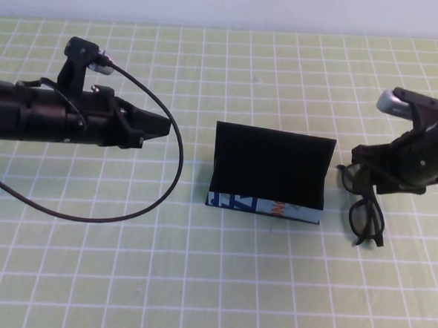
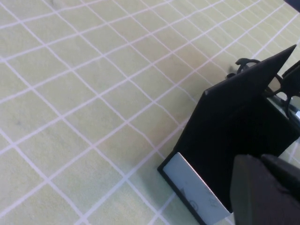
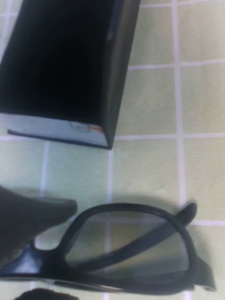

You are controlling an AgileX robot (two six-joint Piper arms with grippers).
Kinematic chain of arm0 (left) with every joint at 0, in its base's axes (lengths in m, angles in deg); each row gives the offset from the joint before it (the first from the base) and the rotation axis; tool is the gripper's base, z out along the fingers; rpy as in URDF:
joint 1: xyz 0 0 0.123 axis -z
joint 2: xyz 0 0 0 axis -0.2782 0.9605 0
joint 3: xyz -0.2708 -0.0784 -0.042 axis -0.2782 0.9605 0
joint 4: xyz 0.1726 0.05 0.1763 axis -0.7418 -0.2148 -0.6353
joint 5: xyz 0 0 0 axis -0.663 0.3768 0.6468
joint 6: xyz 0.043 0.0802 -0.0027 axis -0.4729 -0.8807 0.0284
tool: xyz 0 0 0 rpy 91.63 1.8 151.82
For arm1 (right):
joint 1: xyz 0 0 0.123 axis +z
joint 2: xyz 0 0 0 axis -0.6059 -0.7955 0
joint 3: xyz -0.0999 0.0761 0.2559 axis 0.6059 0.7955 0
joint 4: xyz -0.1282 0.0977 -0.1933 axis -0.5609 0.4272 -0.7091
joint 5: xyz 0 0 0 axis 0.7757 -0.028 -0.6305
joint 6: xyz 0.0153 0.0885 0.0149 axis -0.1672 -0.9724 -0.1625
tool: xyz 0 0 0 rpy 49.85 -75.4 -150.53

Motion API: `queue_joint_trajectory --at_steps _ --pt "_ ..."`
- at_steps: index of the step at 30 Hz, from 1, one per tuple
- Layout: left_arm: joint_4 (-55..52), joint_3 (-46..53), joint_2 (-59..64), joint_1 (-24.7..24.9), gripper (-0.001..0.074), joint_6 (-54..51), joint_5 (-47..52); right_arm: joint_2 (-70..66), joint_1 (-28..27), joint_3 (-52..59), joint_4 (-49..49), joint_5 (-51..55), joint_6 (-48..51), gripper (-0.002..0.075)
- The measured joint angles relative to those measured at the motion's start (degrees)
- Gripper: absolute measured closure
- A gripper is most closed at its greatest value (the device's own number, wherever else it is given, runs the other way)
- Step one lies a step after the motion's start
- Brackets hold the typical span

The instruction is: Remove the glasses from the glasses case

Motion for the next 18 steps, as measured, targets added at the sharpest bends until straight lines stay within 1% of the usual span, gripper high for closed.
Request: queue_joint_trajectory --at_steps 2,5,10,12,15,18 --pt "-1.1 -0.6 -0.5 0.0 0.0739 2.7 -1.6 0.5 0.0 -1.6 -2.4 2.4 -1.4 0.0423" --pt "-5.1 -3.8 -2.3 -0.2 0.0739 9.3 -4.9 3.3 0.0 -3.3 -6.3 7.1 -3.8 0.0463" --pt "-15.5 -12.3 -5.6 -0.6 0.0739 21.8 -6.2 13.0 0.0 -2.6 -11.1 15.6 -5.9 0.0608" --pt "-17.7 -13.8 -7.6 -0.6 0.0739 24.5 -6.1 18.7 0.0 -0.1 -11.6 16.9 -6.0 0.0668" --pt "-20.4 -12.8 -13.1 -0.6 0.0739 26.2 -8.2 27.9 0.0 5.4 -12.0 17.6 -6.2 0.0719" --pt "-20.9 -7.5 -21.2 -0.6 0.0739 26.8 -12.4 37.9 0.0 12.6 -12.0 17.7 -6.2 0.0734"
